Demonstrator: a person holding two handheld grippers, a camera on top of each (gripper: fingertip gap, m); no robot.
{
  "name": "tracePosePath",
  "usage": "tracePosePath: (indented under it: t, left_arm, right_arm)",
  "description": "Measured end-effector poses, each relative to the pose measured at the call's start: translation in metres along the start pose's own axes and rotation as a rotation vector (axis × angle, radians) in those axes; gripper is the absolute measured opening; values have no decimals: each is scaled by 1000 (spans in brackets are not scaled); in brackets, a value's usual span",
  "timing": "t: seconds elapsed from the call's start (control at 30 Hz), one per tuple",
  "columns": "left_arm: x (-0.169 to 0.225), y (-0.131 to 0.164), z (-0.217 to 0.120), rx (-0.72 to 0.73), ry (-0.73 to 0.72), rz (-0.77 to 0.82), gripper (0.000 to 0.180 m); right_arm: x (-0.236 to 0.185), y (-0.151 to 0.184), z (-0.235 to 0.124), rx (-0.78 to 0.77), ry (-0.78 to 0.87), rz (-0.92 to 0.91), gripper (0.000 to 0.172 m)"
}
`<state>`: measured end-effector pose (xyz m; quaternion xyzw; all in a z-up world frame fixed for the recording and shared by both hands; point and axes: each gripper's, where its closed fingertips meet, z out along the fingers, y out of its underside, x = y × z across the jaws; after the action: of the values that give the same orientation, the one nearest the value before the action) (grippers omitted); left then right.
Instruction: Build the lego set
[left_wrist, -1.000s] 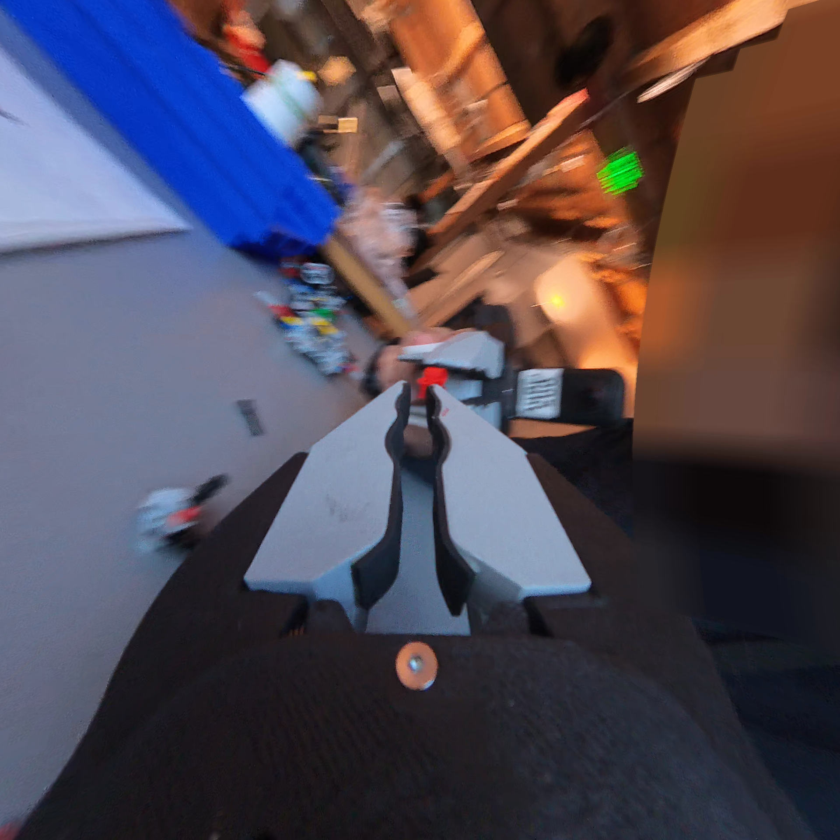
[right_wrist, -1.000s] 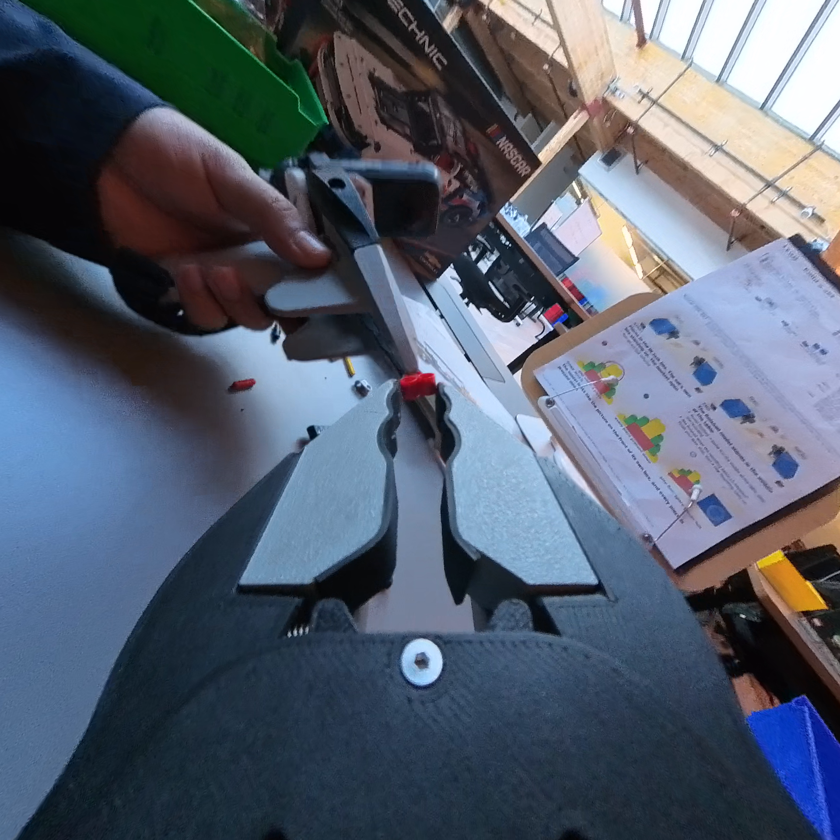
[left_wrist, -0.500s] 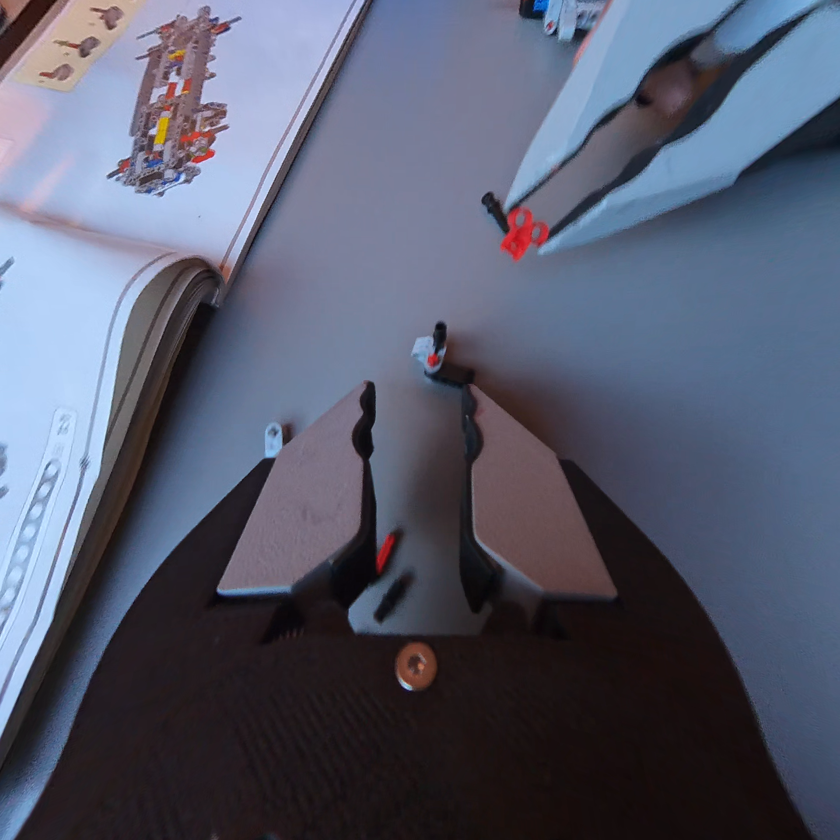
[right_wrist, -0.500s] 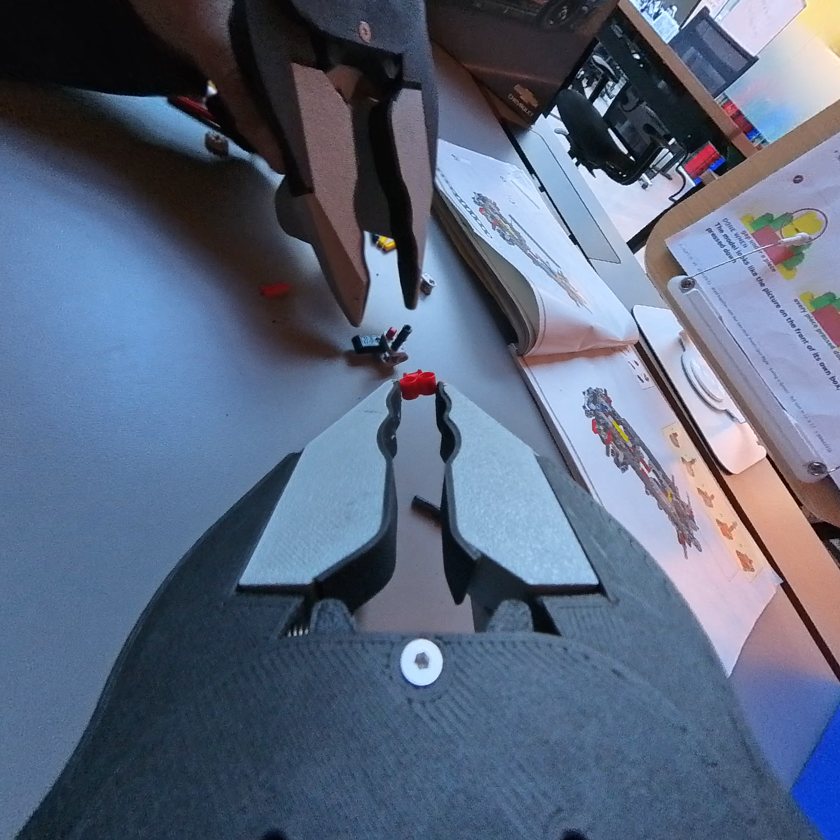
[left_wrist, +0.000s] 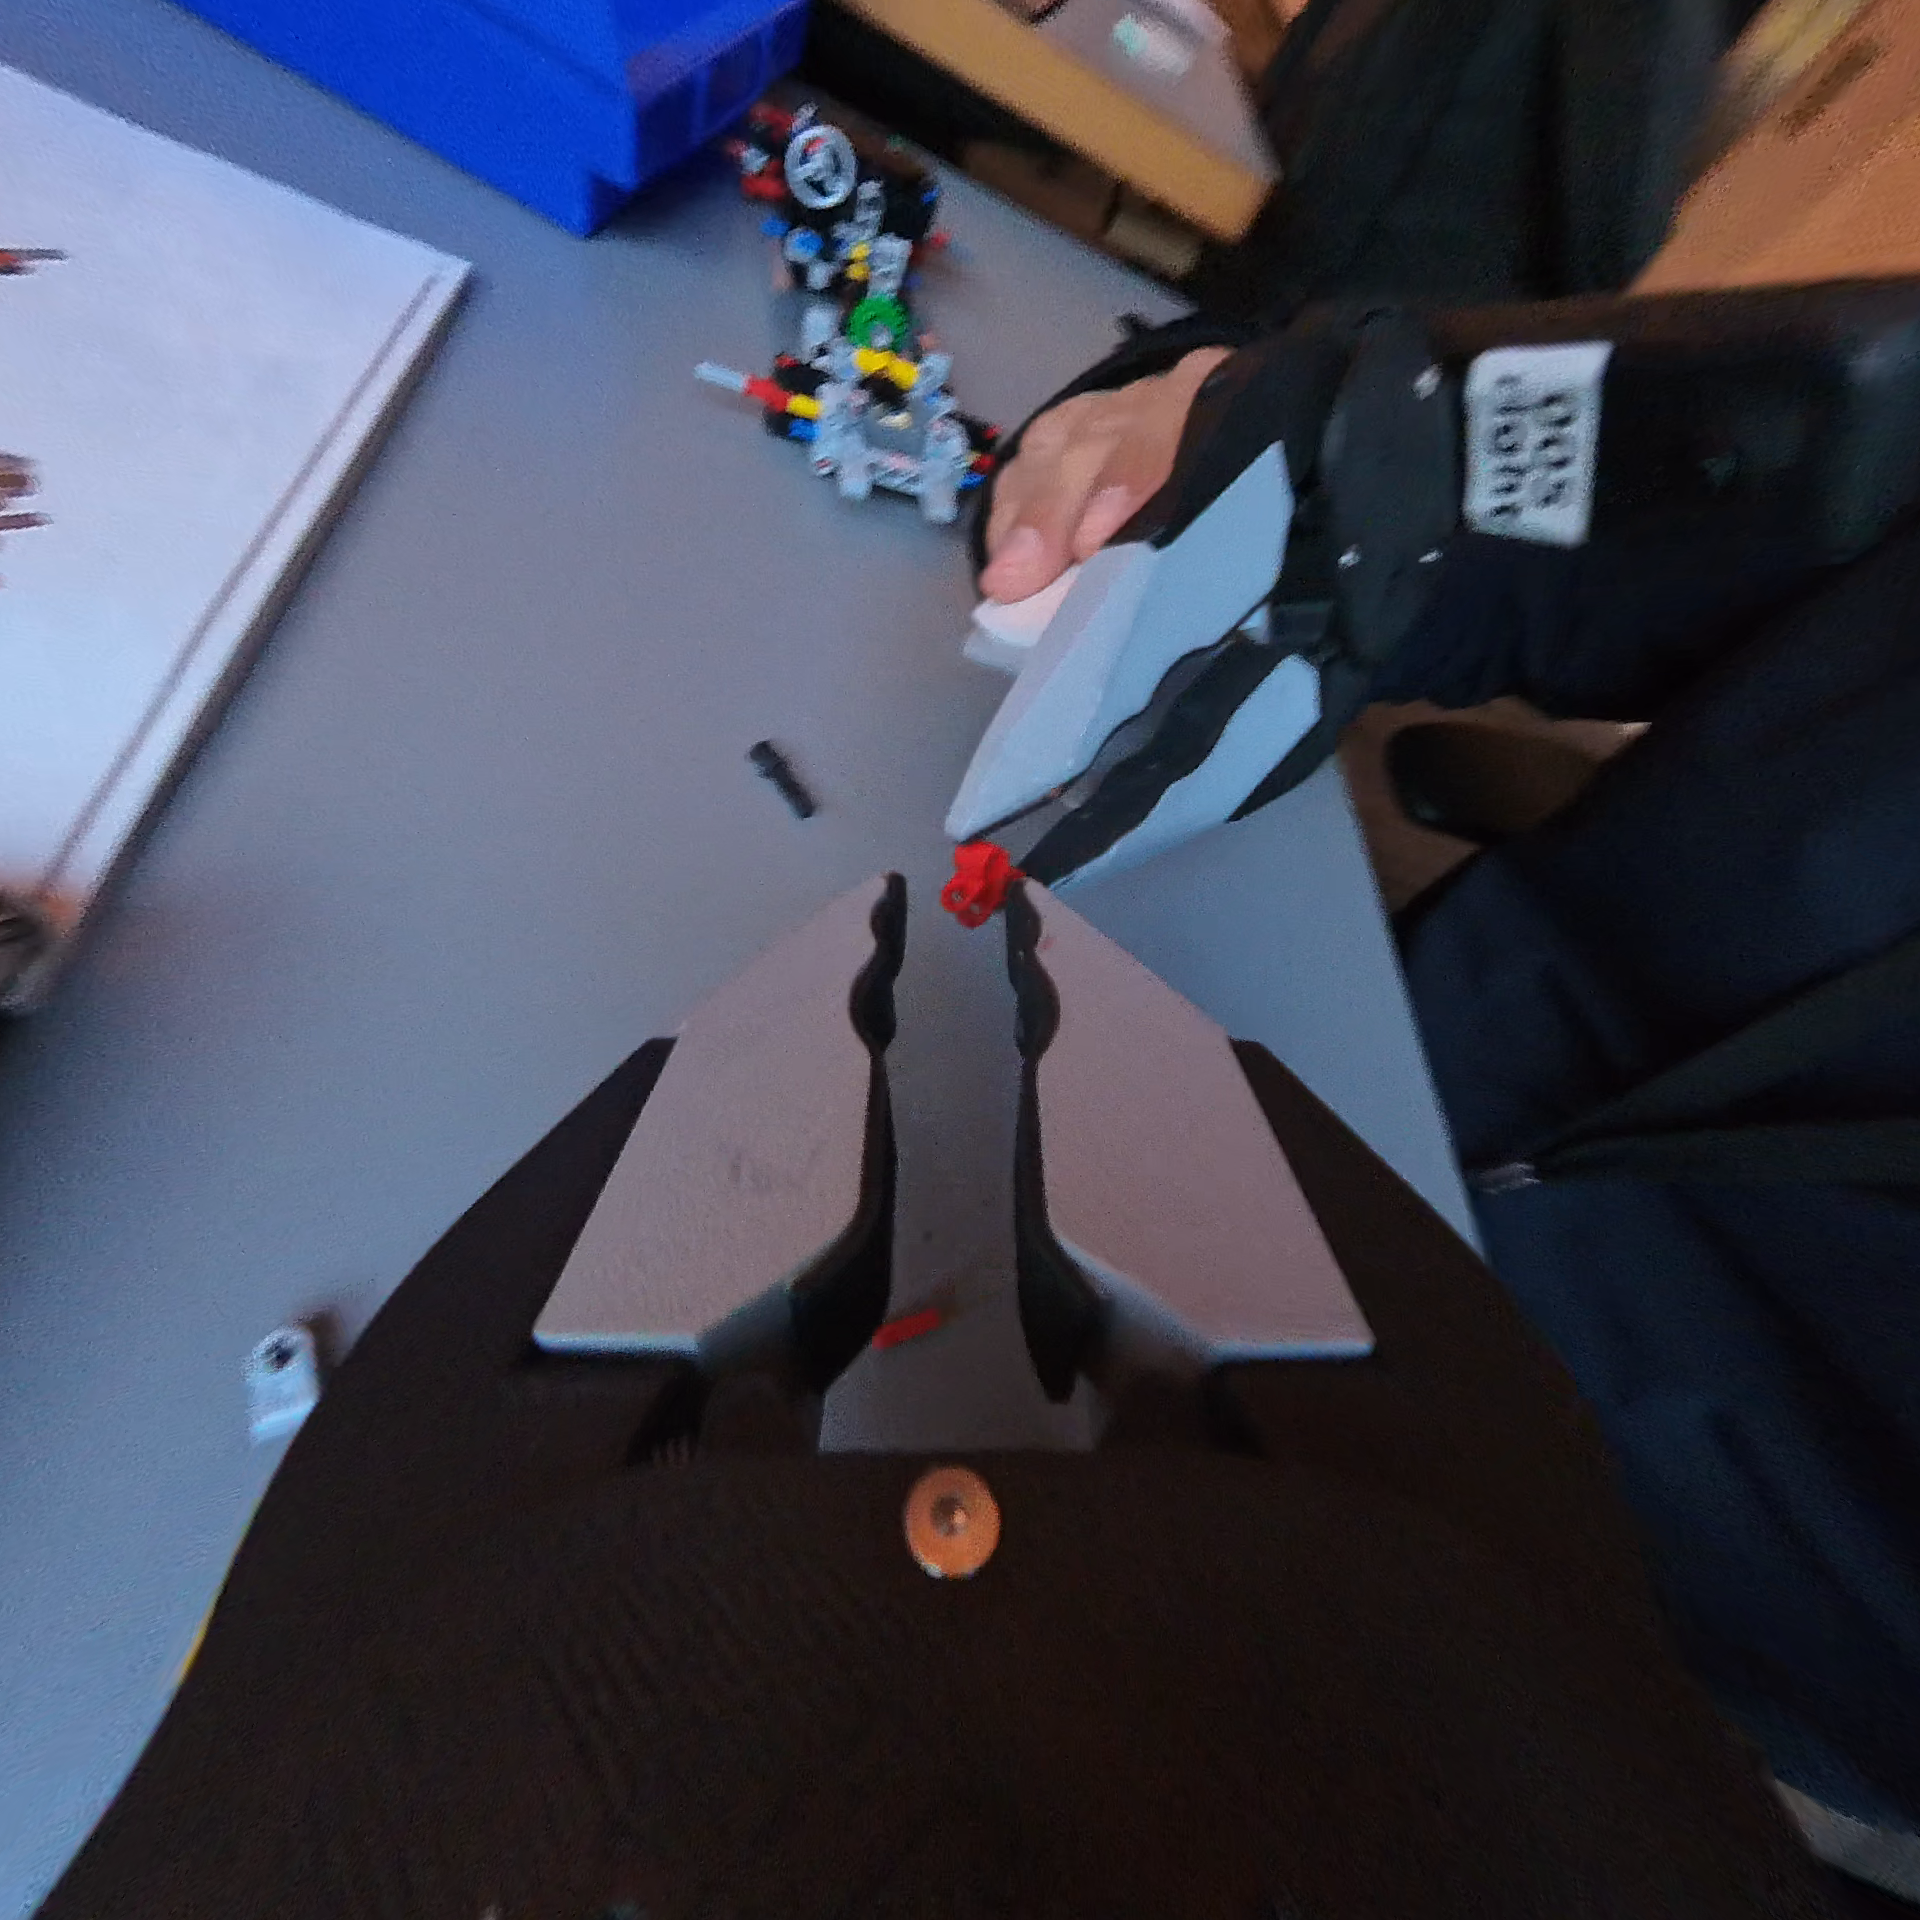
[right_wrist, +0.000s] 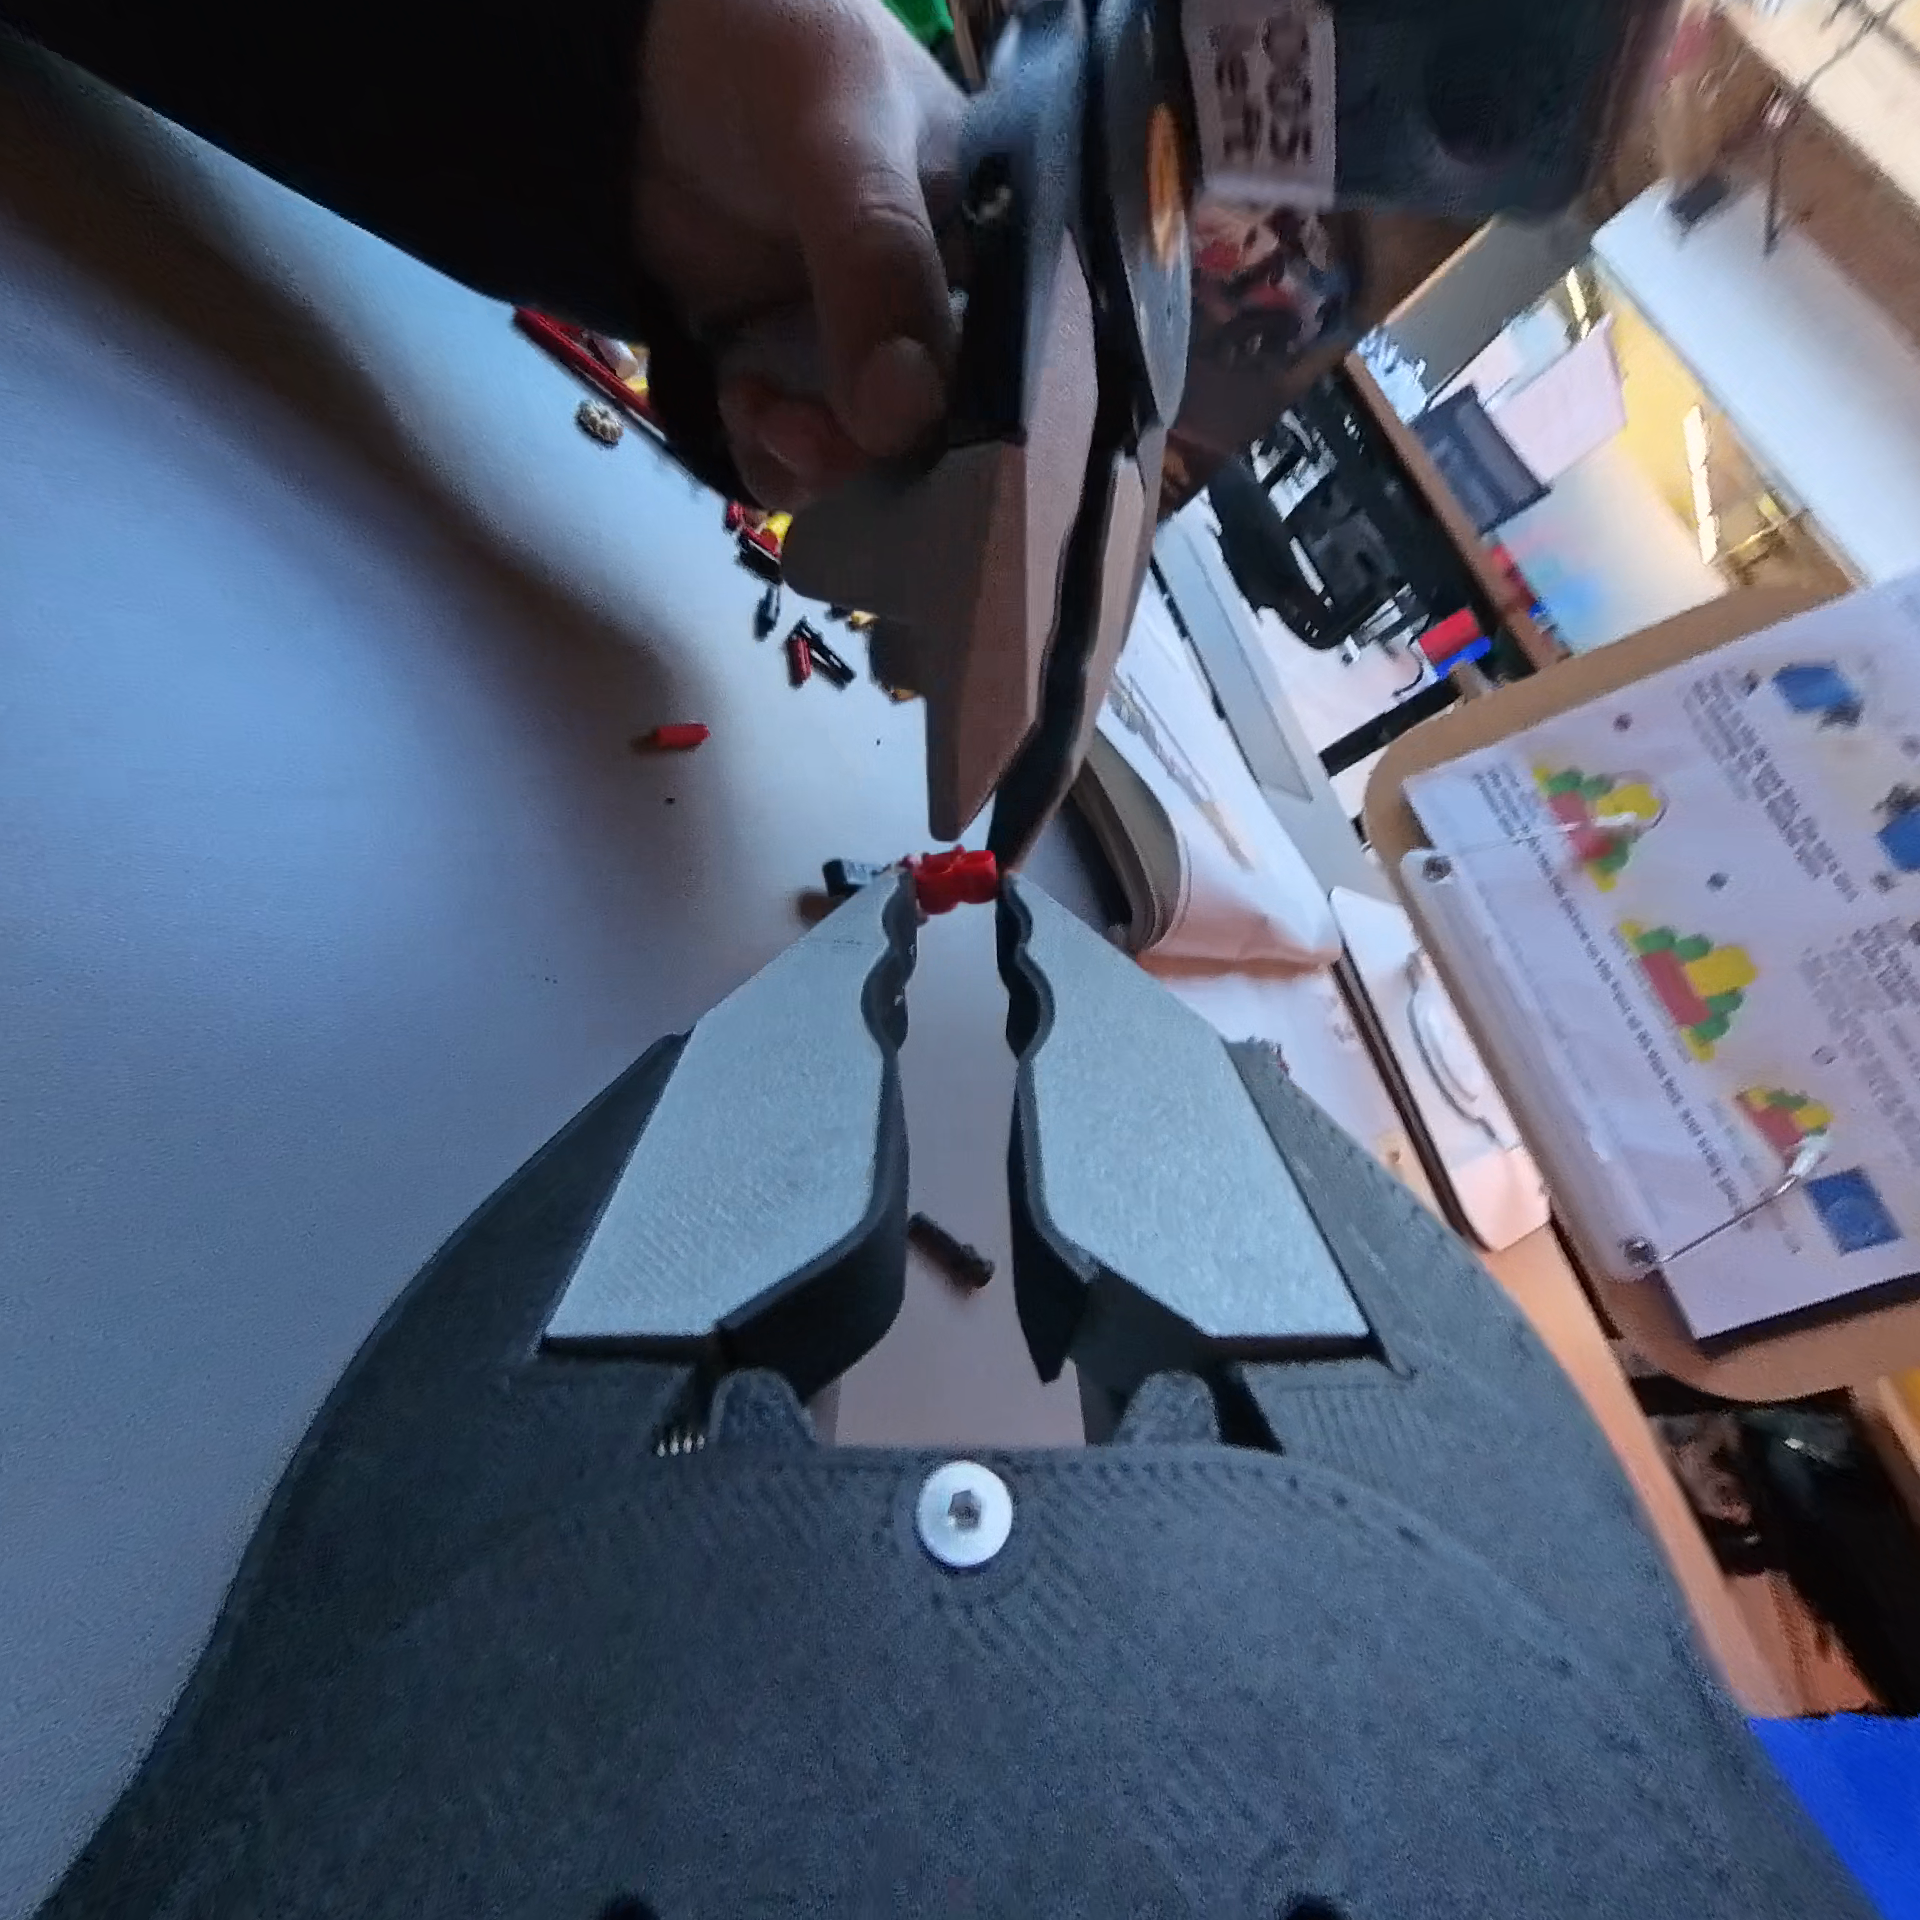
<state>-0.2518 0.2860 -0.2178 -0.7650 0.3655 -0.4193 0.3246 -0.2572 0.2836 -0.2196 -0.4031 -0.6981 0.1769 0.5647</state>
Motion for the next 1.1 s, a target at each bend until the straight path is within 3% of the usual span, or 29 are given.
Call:
tracePosePath:
  t: [0.07,0.27,0.43,0.57,0.77,0.87,0.97,1.1]
  left_arm:
    - [10,1,1,15,104,-26,13]
    - [17,6,-2,49,189,-40,7]
    - [19,2,-4,82,139,81,4]
    - [21,-5,-6,134,49,221,0]
    - [15,-6,-4,142,2,231,0]
    - [13,-6,-4,148,19,164,0]
    - [7,-2,-4,137,91,-35,0]
    - [7,3,-6,133,181,-181,15]
  right_arm:
    - [-2,-5,-1,19,4,-33,12]
    - [-9,-13,-3,59,-30,-38,12]
    - [-8,-16,-5,90,-50,32,12]
    - [-4,-19,-7,145,-116,206,12]
    - [-3,-14,-4,156,-197,393,13]
    - [-1,-13,-4,141,-160,339,12]
    - [0,-11,-4,94,-71,160,12]
    - [-1,-19,-7,94,22,-45,12]
